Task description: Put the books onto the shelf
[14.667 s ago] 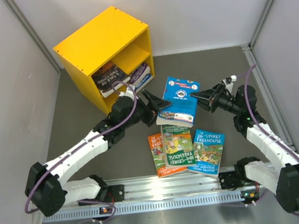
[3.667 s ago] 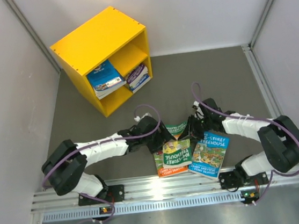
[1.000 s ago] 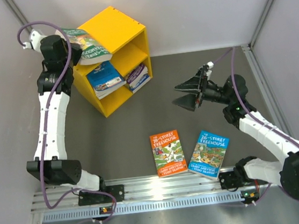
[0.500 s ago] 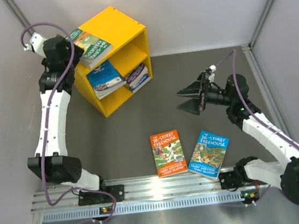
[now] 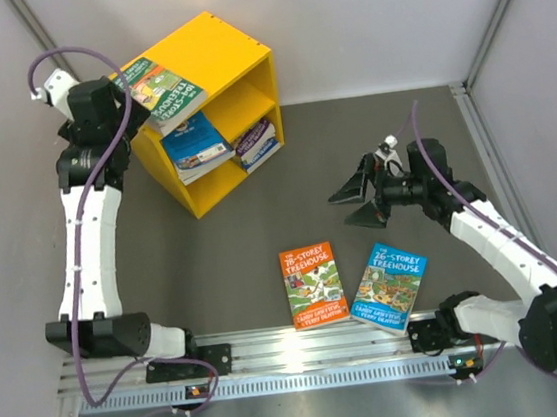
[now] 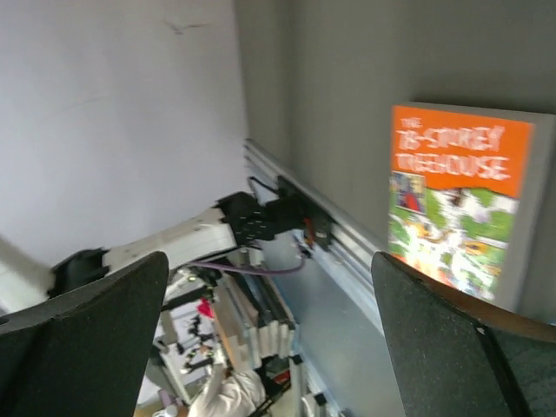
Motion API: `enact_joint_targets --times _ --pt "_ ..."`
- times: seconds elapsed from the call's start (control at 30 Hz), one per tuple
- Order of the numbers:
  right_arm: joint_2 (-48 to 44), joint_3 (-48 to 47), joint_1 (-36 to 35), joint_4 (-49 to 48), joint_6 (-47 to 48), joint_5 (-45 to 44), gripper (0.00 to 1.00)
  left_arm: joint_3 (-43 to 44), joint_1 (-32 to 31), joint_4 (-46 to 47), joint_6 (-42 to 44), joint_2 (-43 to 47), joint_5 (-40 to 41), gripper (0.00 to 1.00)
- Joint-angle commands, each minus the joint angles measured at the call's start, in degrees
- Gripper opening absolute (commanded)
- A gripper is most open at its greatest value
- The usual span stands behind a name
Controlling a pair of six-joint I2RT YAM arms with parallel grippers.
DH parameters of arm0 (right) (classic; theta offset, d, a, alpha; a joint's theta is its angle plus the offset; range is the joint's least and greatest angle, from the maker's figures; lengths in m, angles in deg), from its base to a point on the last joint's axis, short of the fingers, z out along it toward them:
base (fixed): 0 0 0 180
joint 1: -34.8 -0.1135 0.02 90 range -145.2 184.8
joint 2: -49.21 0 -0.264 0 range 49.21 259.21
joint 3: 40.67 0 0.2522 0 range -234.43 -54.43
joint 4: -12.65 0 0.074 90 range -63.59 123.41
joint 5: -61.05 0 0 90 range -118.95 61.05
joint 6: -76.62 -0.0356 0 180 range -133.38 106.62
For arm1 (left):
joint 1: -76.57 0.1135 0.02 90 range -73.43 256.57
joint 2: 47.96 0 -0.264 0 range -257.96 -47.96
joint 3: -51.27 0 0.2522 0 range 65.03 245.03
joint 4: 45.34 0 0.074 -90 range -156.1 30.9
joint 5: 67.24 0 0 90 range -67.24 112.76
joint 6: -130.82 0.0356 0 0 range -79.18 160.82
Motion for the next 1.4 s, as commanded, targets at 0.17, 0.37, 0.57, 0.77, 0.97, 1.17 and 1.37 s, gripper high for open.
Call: enact_joint_targets --times 0.17,0.37,0.57,0.77,0.97,1.17,1.37 --pt "4.8 0.3 0.3 20.1 22.4 -9.4 1.00 -0.3 0.4 -6.4 3.6 11.3 -5.5 0.91" --pt "7.9 3.8 -2.4 19.8 25.5 -13.4 1.00 -5.4 0.3 -8.5 0.7 15.7 -22.4 0.85" --pt "11.3 5.8 -7.4 16.7 25.2 -15.8 1.00 -25.7 0.2 -8.4 -0.4 27.6 -33.9 0.83" --pt "15.4 6.7 -11.7 13.7 24.9 -17.6 1.00 -40.9 -0.9 -7.4 -2.7 35.1 -47.8 0.84" --pt "19.4 7.8 -14.7 10.0 23.9 -18.3 1.00 -53.0 -1.9 -6.3 -4.8 38.7 -53.3 0.87" --pt "22.4 8.3 -16.2 7.9 23.5 -20.1 1.00 -61.2 -14.7 -3.4 -11.1 35.1 -42.1 0.86" --pt "24.0 11.0 -16.6 3.3 21.1 -21.6 1.00 -66.6 -30.9 8.5 -21.9 22.0 -33.5 0.87"
